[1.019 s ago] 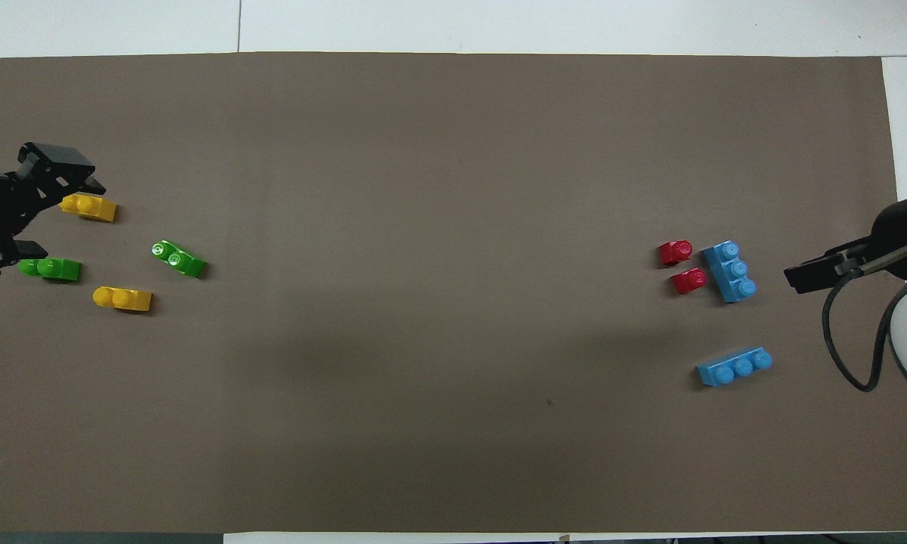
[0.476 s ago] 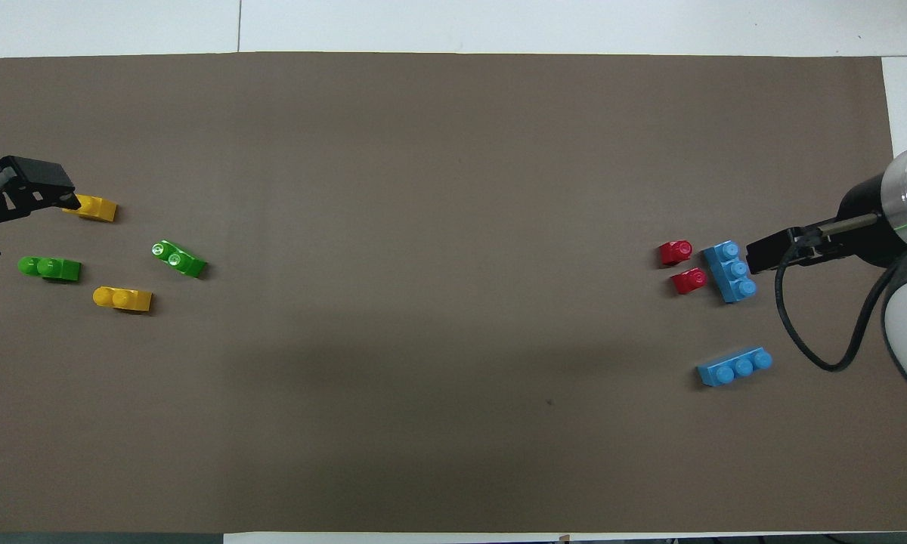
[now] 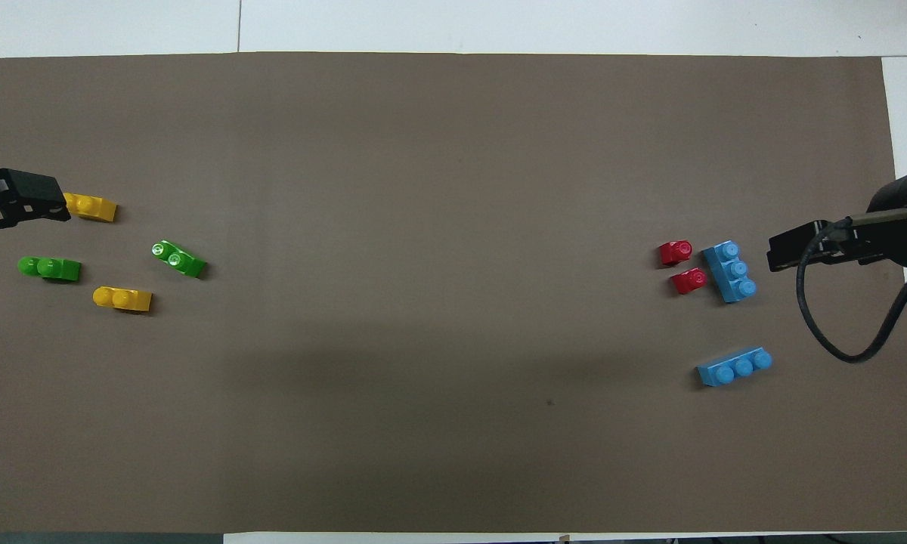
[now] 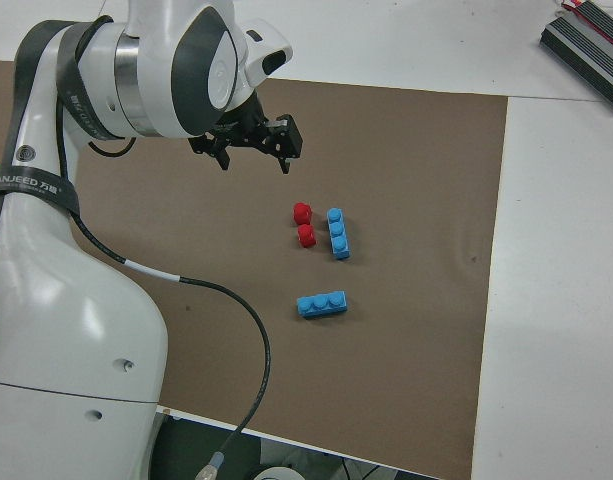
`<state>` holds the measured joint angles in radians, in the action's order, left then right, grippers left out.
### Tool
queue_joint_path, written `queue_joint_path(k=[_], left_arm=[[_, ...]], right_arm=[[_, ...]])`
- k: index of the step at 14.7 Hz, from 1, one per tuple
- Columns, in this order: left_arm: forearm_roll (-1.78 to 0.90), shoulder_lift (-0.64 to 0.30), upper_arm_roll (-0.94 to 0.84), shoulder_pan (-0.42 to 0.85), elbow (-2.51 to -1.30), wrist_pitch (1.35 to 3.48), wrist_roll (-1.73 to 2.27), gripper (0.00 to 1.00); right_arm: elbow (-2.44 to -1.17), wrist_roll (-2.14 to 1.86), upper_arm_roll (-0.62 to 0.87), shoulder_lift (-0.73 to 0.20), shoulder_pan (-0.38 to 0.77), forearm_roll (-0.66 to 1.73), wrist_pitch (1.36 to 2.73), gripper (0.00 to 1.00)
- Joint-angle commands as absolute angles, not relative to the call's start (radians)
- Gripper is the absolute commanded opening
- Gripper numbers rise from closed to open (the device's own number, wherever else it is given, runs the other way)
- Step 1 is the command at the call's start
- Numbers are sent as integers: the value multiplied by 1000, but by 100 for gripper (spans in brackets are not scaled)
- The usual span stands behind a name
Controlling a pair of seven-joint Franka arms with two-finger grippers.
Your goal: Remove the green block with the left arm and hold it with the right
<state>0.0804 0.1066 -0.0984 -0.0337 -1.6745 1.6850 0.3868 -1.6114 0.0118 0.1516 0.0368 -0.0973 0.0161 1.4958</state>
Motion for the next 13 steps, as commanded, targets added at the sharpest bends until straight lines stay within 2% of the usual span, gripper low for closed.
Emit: queue_joint_path(k=[1,3,8,13], left_arm=[[95,115,-91,-43,-1625,1606,244,100],[97,115,-84,-44,-1617,1569,161,100],[81,127,-90,-38,-1620,1477,72,100],[17,133,-52,2,-1626,1483,72,100]], right_arm=[[-1606,32,123,40,-55,8,1508,100],[-1605,31,77,37,-16,12,1529,100],[-1569,31,71,6,-12,9,1537,100],[-1552,31,29,-8,-12,-5,1540,100]])
